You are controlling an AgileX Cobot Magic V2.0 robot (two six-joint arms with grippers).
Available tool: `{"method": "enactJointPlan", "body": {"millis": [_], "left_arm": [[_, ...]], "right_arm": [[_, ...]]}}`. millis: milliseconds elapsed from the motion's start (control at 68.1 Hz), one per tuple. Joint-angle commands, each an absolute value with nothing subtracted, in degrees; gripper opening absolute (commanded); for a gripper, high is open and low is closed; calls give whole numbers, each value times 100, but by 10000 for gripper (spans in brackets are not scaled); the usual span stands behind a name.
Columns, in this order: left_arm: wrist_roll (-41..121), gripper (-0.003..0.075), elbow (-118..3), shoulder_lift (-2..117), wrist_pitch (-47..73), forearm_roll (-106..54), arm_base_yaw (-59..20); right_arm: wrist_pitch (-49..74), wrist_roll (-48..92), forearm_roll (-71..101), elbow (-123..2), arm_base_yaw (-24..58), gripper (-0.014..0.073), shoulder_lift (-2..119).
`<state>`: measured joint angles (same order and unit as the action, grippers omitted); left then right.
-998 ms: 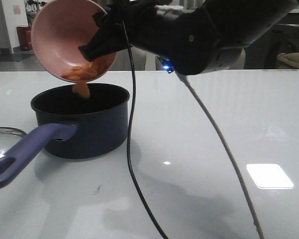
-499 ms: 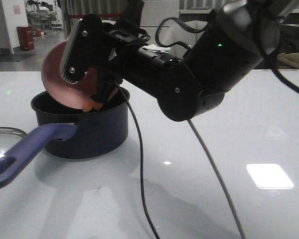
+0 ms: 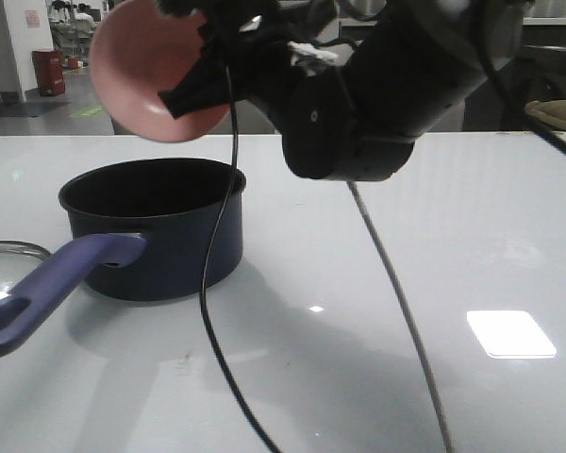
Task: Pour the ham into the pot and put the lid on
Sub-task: 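Lift the pink bowl over the saucepan and tilt it with the right gripper, then carry the emptied bowl back and set it down with the right gripper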
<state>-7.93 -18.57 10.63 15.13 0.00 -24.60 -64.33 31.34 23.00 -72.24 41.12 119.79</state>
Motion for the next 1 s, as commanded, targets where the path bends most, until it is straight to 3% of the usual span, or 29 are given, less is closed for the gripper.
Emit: {"method": "enactJointPlan", "body": {"millis": [0, 352, 573, 881, 984], "left_arm": [[-801, 511, -2007, 1107, 1028, -40, -2490], [-801, 511, -2007, 1107, 1028, -40, -2490], [-801, 511, -2007, 1107, 1028, -40, -2490], [-801, 511, -2007, 1107, 1028, -40, -2490], [-801, 511, -2007, 1107, 1028, -40, -2490]], "right_arm": [[-6746, 1905, 3184, -7417, 4093, 134, 11298], [-2080, 2278, 3456, -7417, 3814, 134, 9574], [906, 3055, 3456, -7417, 2812, 134, 8776], [3525, 2964, 3443, -7417, 946, 134, 9009], [3843, 2887, 3443, -7417, 624, 134, 9322]]}}
